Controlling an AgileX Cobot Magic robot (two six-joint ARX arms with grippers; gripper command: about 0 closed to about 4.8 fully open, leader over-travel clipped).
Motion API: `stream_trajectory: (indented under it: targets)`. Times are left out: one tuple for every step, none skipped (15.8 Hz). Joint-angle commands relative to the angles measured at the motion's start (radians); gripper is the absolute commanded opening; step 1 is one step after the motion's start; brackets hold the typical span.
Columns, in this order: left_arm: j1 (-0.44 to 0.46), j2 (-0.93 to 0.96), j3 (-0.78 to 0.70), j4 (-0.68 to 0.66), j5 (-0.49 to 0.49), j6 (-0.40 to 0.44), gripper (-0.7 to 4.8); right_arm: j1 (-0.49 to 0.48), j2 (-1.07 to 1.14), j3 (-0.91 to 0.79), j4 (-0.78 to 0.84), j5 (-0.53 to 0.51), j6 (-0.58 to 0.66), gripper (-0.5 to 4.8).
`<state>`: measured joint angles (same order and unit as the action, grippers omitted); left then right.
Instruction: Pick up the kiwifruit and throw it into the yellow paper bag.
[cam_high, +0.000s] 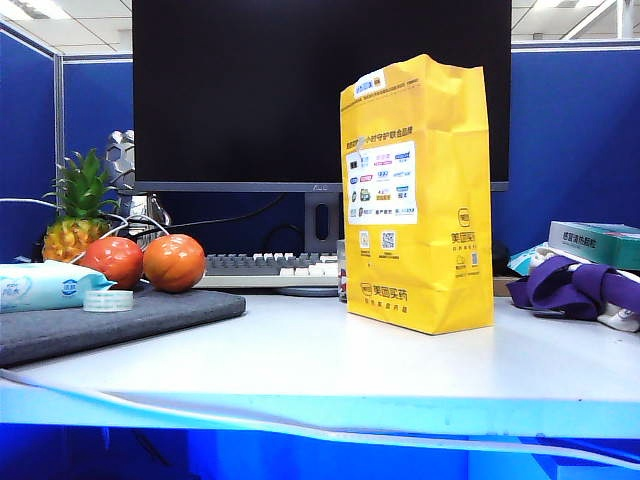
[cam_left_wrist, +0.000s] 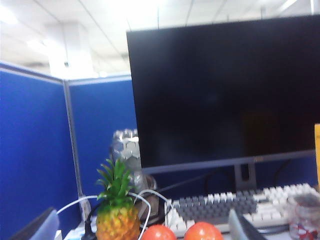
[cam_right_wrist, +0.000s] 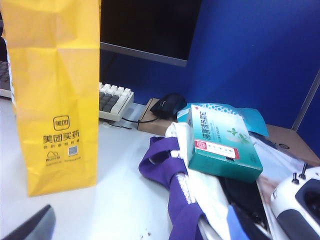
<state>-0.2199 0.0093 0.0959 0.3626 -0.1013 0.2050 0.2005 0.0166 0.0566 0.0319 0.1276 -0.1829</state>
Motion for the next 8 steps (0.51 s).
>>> stream_trajectory:
  targets:
    - [0.002, -0.005, -0.019, 0.003, 0.0, -0.003, 4.79, 0.0, -0.015, -0.016, 0.015, -0.003, 0.003, 4.79]
    - [0.002, -0.005, -0.031, 0.005, 0.0, -0.003, 4.79, 0.002, -0.015, -0.029, 0.018, -0.002, 0.003, 4.79]
    - [0.002, -0.005, -0.041, 0.003, 0.0, -0.003, 4.79, 0.002, -0.015, -0.04, 0.017, -0.003, 0.003, 4.79]
    - [0.002, -0.005, -0.053, 0.004, 0.0, -0.003, 4.79, 0.002, -0.015, -0.049, 0.016, -0.003, 0.003, 4.79]
    - [0.002, -0.005, -0.064, 0.003, 0.0, -0.003, 4.79, 0.002, -0.015, -0.055, 0.012, -0.003, 0.003, 4.79]
    - [0.002, -0.005, -0.078, -0.003, 0.0, -0.003, 4.79, 0.002, -0.015, -0.055, 0.001, -0.003, 0.003, 4.79]
    - [0.002, -0.005, -0.088, -0.013, 0.0, -0.004, 4.79, 0.001, -0.015, -0.055, 0.001, -0.003, 0.003, 4.79]
    - [0.002, -0.005, -0.087, -0.045, 0.0, -0.003, 4.79, 0.001, -0.015, -0.055, 0.0, -0.003, 0.003, 4.79]
